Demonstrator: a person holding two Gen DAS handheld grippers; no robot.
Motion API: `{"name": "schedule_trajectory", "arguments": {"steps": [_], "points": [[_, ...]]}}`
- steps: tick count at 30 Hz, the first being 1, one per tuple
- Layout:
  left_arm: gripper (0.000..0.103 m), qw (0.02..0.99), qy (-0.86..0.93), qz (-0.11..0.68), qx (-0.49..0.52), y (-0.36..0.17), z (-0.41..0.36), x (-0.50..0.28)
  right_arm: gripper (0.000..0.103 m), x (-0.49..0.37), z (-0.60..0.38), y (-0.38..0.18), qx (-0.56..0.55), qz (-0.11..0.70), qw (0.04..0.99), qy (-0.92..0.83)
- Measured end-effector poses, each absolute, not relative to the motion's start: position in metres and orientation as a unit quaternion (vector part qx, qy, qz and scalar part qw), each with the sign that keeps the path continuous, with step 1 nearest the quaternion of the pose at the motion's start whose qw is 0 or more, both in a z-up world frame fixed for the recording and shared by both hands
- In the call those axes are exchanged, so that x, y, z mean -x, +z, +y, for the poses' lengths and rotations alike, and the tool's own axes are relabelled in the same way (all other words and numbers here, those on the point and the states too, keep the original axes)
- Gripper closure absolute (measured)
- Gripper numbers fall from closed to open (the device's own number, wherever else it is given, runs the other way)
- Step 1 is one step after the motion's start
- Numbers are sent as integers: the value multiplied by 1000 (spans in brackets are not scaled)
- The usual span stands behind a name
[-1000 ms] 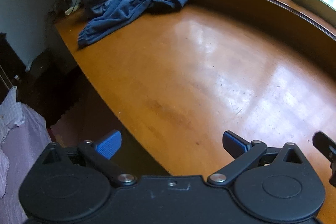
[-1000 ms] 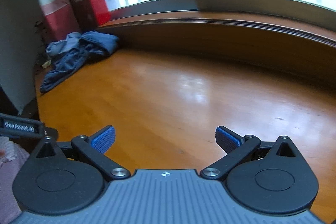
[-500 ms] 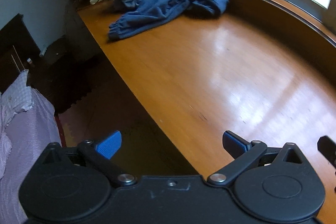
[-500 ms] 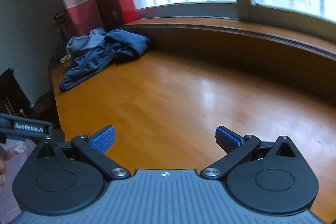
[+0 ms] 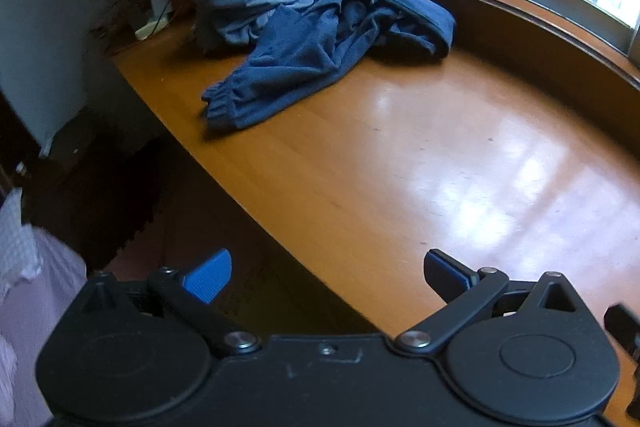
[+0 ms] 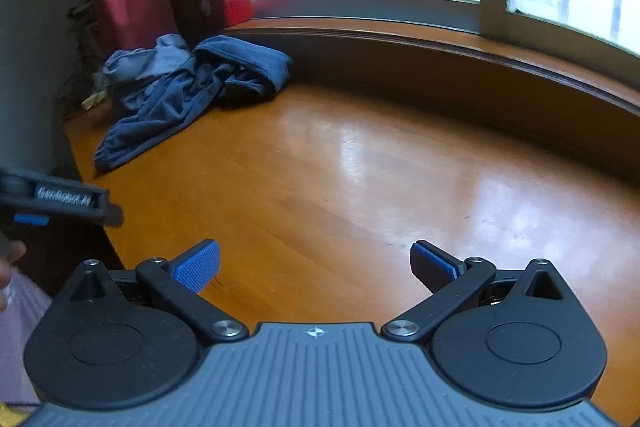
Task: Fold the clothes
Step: 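Move both grippers toward the crumpled navy sweatshirt on the ledge, then grasp the navy sweatshirt cuff with the left gripper while the right gripper grasps the body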
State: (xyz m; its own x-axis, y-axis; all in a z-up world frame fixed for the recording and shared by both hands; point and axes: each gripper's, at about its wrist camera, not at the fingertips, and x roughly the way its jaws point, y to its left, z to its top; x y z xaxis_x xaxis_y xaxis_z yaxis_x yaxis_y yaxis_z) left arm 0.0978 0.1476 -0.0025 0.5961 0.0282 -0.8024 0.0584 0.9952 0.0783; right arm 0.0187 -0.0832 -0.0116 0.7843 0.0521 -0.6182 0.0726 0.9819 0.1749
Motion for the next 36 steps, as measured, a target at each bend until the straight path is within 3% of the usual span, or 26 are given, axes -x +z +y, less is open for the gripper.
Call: {"name": "schedule_trajectory", "arguments": {"steps": [6, 16, 26, 31, 36], "points": [[0, 896, -13, 441, -58, -4, 198, -126, 1, -41, -44, -15, -99, 357, 929, 16], [0, 882, -29, 467, -52, -8, 233, -218, 4, -159, 20, -18, 23, 452, 887, 90], [0, 876, -43, 475, -72, -23, 216, -322, 9, -328, 13, -14, 68, 439, 889, 116], [0, 872, -44, 480, -83, -38, 211, -343, 9, -385, 19, -6, 103, 384, 906, 144], [0, 859, -38, 503, -86, -49, 209, -353, 9, -424, 32, -11, 139, 378, 901, 158]]}}
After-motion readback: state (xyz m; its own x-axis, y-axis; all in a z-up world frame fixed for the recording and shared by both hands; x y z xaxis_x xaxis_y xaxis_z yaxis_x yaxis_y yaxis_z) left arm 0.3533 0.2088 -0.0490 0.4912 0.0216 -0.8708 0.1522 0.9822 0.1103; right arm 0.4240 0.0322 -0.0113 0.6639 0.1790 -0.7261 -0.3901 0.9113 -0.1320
